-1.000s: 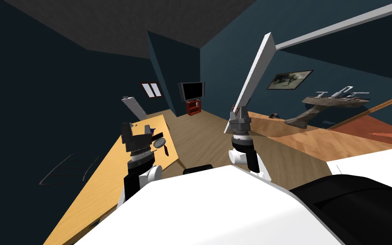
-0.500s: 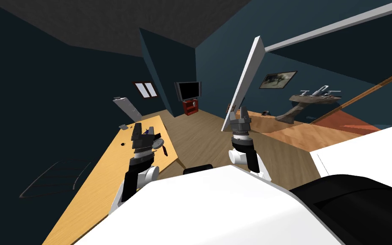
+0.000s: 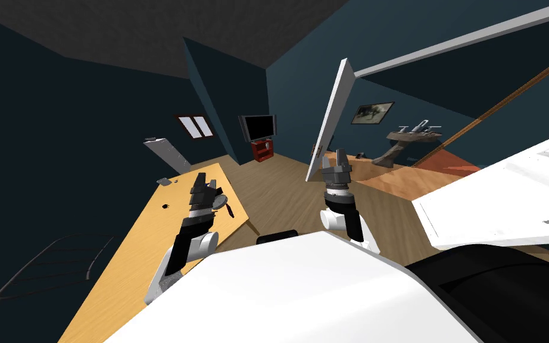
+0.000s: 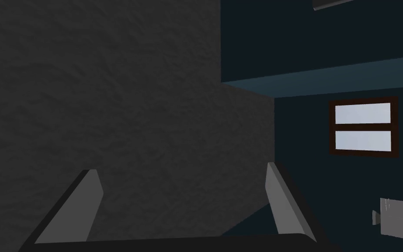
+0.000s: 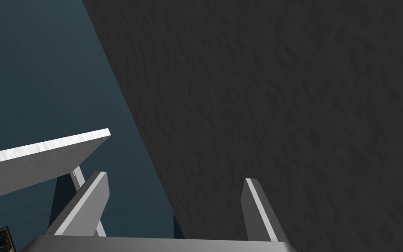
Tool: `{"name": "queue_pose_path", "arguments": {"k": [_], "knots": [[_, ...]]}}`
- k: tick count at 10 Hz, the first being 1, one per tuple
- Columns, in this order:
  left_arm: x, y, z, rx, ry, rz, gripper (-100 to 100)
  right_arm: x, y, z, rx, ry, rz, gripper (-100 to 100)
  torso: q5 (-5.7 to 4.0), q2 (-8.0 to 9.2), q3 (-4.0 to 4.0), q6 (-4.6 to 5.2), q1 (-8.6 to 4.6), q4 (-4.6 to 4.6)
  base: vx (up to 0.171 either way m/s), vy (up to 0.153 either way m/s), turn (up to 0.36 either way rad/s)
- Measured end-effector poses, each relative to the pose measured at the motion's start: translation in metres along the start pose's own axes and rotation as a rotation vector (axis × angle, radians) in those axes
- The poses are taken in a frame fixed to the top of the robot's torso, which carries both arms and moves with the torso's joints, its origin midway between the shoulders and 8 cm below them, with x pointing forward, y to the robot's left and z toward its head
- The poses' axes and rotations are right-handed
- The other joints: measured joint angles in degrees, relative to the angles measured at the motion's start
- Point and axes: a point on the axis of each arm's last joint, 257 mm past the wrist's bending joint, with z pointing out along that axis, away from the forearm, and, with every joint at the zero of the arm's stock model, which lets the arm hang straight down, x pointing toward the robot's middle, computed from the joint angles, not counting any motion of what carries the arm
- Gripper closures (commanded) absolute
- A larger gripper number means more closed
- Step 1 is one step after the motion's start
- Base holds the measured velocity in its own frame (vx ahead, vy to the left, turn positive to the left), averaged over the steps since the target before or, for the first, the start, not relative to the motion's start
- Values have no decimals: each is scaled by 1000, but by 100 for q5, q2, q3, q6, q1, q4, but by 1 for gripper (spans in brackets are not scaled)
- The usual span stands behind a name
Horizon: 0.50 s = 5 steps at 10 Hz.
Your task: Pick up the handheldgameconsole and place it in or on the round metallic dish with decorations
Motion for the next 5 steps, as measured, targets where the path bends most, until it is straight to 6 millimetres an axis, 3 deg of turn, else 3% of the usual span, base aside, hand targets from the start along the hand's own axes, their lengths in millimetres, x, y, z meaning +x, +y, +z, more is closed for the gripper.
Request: {"name": "queue_pose_path", "arguments": {"k": [1, 5], "knots": [[-2, 10, 3, -27, 9, 24, -100, 0, 0, 0, 0, 0, 0, 0, 0, -2, -2, 3, -1, -1, -93, 44, -282], [-14, 46, 4, -131, 37, 118, -100, 0, 0, 0, 0, 0, 0, 0, 0, -1, 0, -1, -3, 0, -74, 29, -115]]}}
